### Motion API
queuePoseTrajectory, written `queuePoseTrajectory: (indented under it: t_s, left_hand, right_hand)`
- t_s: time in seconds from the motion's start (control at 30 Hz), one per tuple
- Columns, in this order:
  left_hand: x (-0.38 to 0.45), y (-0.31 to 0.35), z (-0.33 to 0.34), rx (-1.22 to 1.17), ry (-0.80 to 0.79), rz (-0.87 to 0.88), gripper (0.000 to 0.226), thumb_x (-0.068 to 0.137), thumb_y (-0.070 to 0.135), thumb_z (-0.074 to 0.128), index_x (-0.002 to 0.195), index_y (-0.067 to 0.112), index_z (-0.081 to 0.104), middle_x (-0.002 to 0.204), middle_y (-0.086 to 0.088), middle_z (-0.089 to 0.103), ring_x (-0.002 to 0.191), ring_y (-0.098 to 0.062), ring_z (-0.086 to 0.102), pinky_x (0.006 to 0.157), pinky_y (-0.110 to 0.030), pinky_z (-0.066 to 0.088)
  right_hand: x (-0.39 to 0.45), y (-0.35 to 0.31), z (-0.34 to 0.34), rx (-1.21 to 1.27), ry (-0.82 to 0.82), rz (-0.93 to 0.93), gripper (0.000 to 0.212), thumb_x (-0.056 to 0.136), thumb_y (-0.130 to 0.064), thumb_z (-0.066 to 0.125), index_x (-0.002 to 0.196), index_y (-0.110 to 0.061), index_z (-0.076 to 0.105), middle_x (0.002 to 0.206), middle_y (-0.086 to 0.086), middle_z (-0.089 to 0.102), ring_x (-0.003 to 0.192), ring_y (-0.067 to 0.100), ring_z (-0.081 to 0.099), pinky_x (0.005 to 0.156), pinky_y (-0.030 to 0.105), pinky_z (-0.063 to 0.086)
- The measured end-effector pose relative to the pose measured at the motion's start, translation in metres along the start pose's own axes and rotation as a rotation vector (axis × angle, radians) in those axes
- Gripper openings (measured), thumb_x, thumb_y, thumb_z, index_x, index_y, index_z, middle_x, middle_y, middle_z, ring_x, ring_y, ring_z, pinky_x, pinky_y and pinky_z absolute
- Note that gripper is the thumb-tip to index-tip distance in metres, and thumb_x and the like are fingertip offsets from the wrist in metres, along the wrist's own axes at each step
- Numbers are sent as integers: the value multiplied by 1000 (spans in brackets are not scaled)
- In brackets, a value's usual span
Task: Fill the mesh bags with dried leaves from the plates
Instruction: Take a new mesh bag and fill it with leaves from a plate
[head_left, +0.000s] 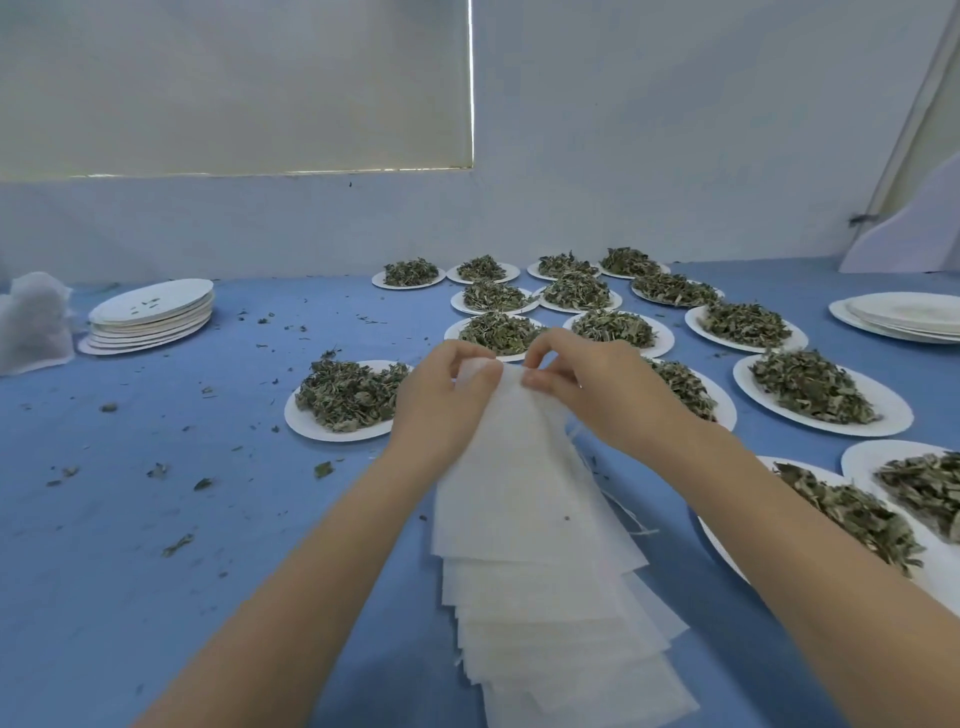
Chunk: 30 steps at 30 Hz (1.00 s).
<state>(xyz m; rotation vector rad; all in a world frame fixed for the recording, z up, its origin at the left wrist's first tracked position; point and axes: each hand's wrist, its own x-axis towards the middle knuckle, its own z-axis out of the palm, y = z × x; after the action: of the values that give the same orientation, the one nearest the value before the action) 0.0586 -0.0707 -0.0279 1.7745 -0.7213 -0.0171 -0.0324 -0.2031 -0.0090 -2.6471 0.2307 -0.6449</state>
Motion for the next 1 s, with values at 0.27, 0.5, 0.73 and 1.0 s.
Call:
queuePoseTrajectory:
  t_s: [0.27, 0.5, 0.73, 1.0]
  left_hand:
    - [5, 14, 0, 1, 29, 8, 5, 86, 29, 61, 91, 29, 62, 89, 6, 67, 83, -8, 60, 70, -27, 47]
    - [10, 16, -2, 12, 50, 38, 15, 83, 31, 64, 97, 29, 59, 89, 9, 66, 81, -8, 60, 70, -26, 47]
    - [21, 16, -4, 103, 214, 33, 11, 91, 36, 54, 93, 27, 60, 79, 18, 56, 74, 7, 49, 59, -8, 34]
    - [17, 22, -10, 122, 239, 210, 5, 90, 26, 57, 86, 27, 58, 78, 22, 56, 71, 23, 44, 65, 3, 31]
  right_hand:
    - [5, 1, -4, -30, 52, -24, 11, 95, -30, 52, 100, -21, 56, 101, -5, 62, 99, 15, 53, 81, 33, 42]
    - [11, -2, -6, 224, 41, 86, 3, 87, -28, 63, 87, -25, 64, 85, -16, 59, 85, 7, 54, 73, 14, 39]
    - [12, -6, -15, 296, 91, 81, 9, 91, -26, 58, 83, -30, 57, 75, -13, 57, 57, -7, 46, 57, 4, 34]
    - [18, -20, -20, 333, -15, 60, 36, 76, -47, 70, 75, -12, 64, 62, -6, 45, 50, 2, 35, 47, 14, 27]
